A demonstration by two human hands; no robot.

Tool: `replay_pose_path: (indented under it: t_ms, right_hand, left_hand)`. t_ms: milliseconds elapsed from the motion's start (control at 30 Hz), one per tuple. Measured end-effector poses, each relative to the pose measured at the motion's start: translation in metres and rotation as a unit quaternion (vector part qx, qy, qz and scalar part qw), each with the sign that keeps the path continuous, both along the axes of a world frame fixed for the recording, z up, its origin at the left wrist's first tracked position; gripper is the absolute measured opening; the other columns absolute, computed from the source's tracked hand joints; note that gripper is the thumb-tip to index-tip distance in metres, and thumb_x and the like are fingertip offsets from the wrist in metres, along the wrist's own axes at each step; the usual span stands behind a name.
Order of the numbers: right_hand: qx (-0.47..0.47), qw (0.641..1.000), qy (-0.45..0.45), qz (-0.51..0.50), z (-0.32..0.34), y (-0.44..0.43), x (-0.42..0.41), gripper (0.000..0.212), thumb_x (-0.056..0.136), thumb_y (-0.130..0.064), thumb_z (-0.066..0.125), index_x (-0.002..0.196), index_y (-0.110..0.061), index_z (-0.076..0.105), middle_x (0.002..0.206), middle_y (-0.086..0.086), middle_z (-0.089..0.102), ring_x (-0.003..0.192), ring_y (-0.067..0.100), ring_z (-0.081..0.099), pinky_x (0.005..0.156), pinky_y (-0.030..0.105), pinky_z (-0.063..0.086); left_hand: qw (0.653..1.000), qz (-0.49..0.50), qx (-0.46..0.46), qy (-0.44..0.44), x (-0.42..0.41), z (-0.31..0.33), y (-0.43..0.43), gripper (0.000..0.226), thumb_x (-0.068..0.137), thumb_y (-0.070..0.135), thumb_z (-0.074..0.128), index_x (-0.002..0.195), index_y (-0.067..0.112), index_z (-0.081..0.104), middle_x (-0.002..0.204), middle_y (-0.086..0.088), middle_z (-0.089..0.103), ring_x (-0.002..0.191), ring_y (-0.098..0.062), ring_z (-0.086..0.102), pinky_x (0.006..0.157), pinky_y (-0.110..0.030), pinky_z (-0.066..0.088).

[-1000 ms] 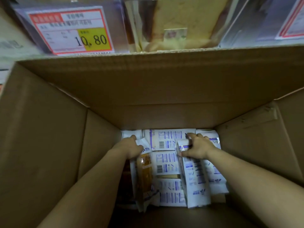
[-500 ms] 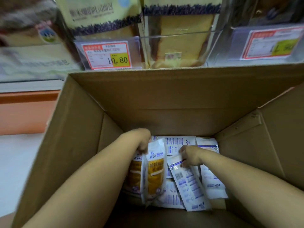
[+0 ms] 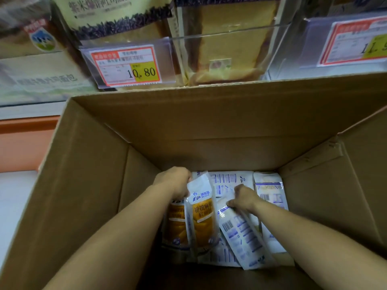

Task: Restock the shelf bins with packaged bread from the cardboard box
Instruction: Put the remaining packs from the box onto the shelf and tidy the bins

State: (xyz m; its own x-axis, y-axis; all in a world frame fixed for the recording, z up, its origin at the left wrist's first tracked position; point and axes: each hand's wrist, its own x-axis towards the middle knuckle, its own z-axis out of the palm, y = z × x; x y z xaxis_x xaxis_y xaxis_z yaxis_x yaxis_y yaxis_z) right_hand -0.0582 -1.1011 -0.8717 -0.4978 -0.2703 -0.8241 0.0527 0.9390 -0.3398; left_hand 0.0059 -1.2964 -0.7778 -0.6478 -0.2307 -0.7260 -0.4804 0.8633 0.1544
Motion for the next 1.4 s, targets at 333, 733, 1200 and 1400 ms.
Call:
replay_pose_path:
  t_ms: [333, 733, 1200, 1400]
  right_hand:
    - [-0.057, 0.997, -0.045, -0.022, -0.005, -0.001, -0.003, 0.020, 0.082, -0.009, 0.070, 0.072, -0.019, 0.057, 0.076, -0.001, 0.059, 0.075, 0.013, 0.056, 0.068, 0.021, 0.046]
    - [-0.079, 0.984, -0.042, 0.155, 0.103, -0.027, -0.029, 0.028, 0.084, 0.001, 0.053, 0.063, -0.015, 0.048, 0.062, 0.008, 0.057, 0.054, 0.015, 0.054, 0.047, 0.022, 0.033]
    - [-0.352, 0.931, 0.089, -0.026, 0.314, 0.038, -0.005, 0.008, 0.096, -0.003, 0.045, 0.100, -0.008, 0.049, 0.092, 0.016, 0.062, 0.089, 0.026, 0.069, 0.073, 0.037, 0.060]
    - [-0.450, 0.875, 0.178, -0.032, 0.392, 0.079, 0.023, 0.007, 0.092, -0.001, 0.054, 0.090, -0.008, 0.053, 0.109, 0.013, 0.060, 0.093, 0.019, 0.068, 0.076, 0.034, 0.059]
  left_hand:
    - [0.996, -0.085, -0.034, 0.018, -0.004, 0.000, 0.008, 0.004, 0.087, 0.026, 0.064, 0.088, 0.026, 0.059, 0.103, 0.002, 0.065, 0.106, -0.019, 0.054, 0.090, -0.033, 0.038]
    - [0.998, -0.059, 0.035, -0.013, -0.011, 0.061, 0.003, 0.013, 0.084, 0.010, 0.068, 0.081, 0.021, 0.061, 0.091, -0.001, 0.062, 0.084, -0.018, 0.057, 0.072, -0.028, 0.046]
    - [0.961, -0.147, -0.030, 0.232, 0.027, 0.239, 0.014, 0.028, 0.085, 0.023, 0.067, 0.068, 0.026, 0.045, 0.071, 0.010, 0.048, 0.069, -0.010, 0.047, 0.062, -0.026, 0.035]
    - [0.936, -0.158, 0.016, 0.314, 0.051, 0.308, 0.034, 0.018, 0.089, 0.026, 0.063, 0.076, 0.031, 0.053, 0.080, 0.010, 0.056, 0.075, -0.005, 0.055, 0.066, -0.023, 0.042]
